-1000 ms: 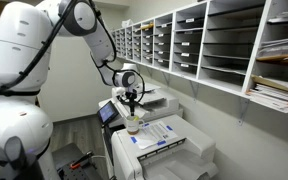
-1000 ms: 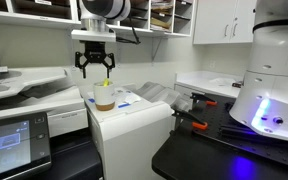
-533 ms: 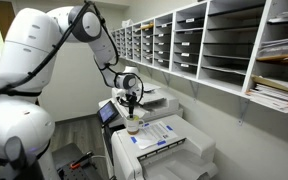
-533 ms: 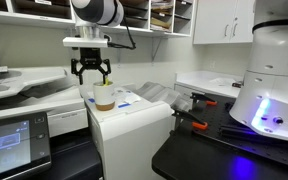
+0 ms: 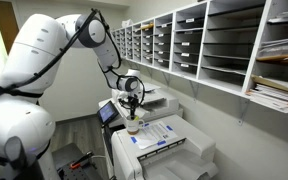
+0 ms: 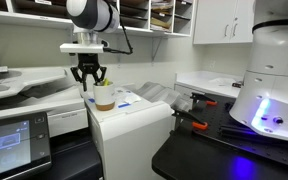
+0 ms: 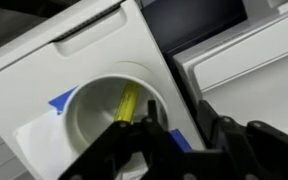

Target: Move the cup forward

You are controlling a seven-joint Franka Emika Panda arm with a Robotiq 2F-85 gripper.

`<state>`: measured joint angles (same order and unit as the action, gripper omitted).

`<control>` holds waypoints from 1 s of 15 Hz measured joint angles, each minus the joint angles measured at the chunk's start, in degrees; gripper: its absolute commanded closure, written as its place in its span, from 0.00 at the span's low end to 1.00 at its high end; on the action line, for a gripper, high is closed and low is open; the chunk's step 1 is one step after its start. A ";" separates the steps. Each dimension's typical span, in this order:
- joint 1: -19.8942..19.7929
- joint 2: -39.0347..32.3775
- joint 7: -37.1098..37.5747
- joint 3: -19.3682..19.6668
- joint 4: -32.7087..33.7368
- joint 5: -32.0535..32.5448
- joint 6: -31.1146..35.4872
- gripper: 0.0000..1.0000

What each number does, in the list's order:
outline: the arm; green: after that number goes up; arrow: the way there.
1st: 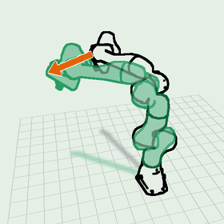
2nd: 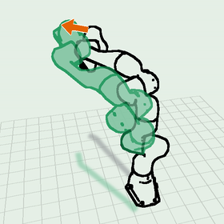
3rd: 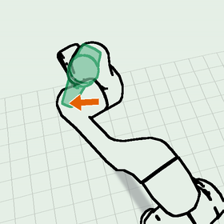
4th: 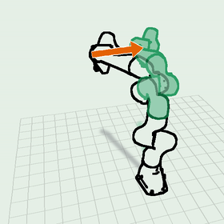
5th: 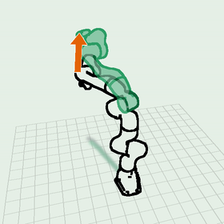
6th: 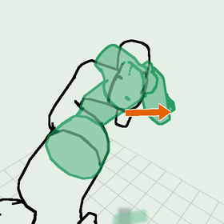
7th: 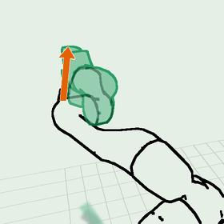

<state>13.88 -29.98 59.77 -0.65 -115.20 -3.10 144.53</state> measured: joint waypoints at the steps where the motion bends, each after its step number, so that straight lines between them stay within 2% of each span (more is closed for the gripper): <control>1: 0.27 0.00 0.05 0.47 0.30 0.00 -0.16 0.91; 3: 0.39 0.04 0.13 1.01 0.97 0.00 -1.52 1.00; 8: 1.21 0.65 1.48 3.58 2.88 0.39 -2.70 0.98; 15: 0.33 4.00 1.49 8.98 3.85 2.36 -2.71 0.98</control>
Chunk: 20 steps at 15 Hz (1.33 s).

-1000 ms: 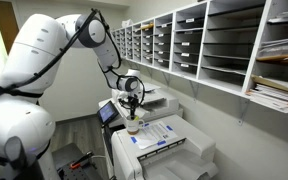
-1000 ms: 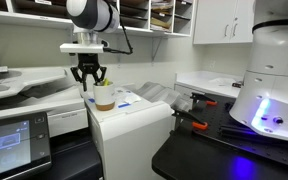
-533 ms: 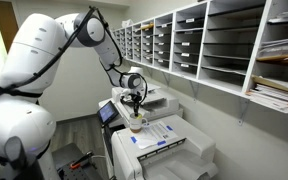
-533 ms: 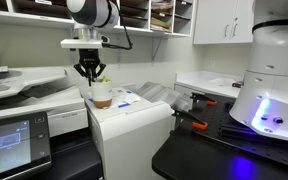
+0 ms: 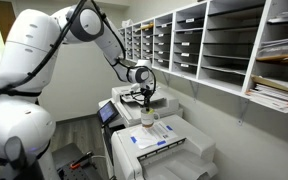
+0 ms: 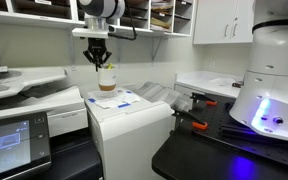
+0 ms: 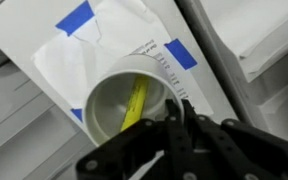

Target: Move the cup forward

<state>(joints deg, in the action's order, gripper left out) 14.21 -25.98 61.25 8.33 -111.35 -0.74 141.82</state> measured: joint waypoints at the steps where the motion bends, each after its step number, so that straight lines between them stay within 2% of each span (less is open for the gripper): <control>1: -0.35 -0.03 0.00 0.58 0.00 0.45 0.00 0.98; 7: -3.06 -3.14 0.00 1.39 0.79 0.53 1.45 0.98; 14: -4.42 -6.68 0.79 2.03 4.36 -0.16 1.99 0.98; 15: -4.68 -7.00 0.79 1.96 4.56 -0.77 1.97 0.92; 16: -4.98 -7.25 0.79 1.81 4.74 -1.42 1.89 0.74; 17: -5.30 -7.47 0.79 1.62 5.01 -2.17 1.79 0.64; 20: -6.24 -7.65 0.77 0.84 6.08 -4.35 0.69 0.44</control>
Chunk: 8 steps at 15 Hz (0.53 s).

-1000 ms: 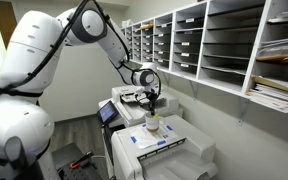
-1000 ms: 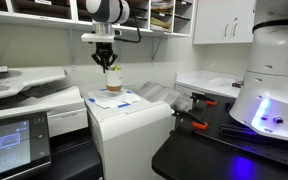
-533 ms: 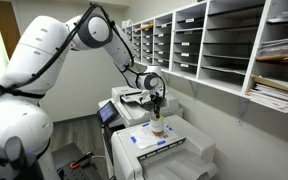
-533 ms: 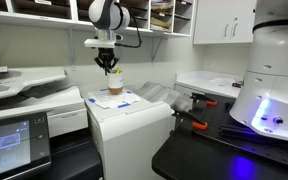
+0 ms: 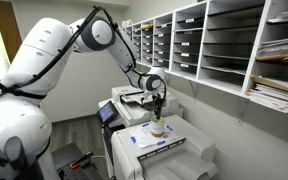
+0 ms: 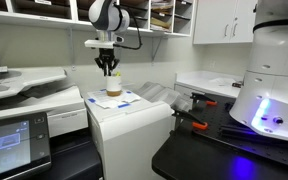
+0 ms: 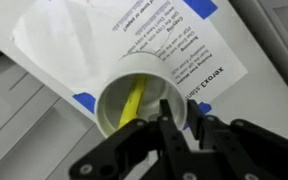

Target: Move the cup forward

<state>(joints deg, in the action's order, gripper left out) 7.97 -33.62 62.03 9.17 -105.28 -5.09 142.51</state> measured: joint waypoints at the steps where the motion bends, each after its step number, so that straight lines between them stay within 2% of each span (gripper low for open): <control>1: -0.08 0.01 0.00 -0.05 0.49 -0.42 -0.40 0.35; 6: 1.62 2.78 0.89 0.47 0.62 1.67 -1.96 0.01; 8: 3.95 5.98 4.12 1.84 -0.74 6.14 -4.78 0.00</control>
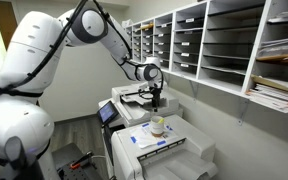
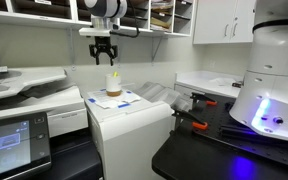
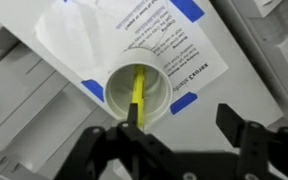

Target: Move the cup forward

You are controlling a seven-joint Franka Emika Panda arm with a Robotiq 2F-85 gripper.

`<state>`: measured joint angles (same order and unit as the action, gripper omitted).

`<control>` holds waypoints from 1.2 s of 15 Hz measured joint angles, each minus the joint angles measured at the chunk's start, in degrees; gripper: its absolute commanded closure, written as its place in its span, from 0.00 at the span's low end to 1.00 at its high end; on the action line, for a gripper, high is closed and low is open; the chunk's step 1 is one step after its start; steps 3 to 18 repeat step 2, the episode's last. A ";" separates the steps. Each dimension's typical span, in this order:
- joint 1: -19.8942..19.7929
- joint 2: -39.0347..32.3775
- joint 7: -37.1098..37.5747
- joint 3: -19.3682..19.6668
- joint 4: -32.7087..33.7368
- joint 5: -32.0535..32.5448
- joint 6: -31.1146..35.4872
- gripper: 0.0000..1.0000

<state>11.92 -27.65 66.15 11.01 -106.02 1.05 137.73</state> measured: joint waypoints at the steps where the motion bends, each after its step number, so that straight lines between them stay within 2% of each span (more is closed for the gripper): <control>1: 1.09 1.88 1.99 0.58 -0.99 2.77 -1.43 0.00; 2: 2.08 3.79 4.45 1.17 -2.13 6.17 -2.60 0.00; 18: 2.08 3.79 4.45 1.17 -2.13 6.17 -2.60 0.00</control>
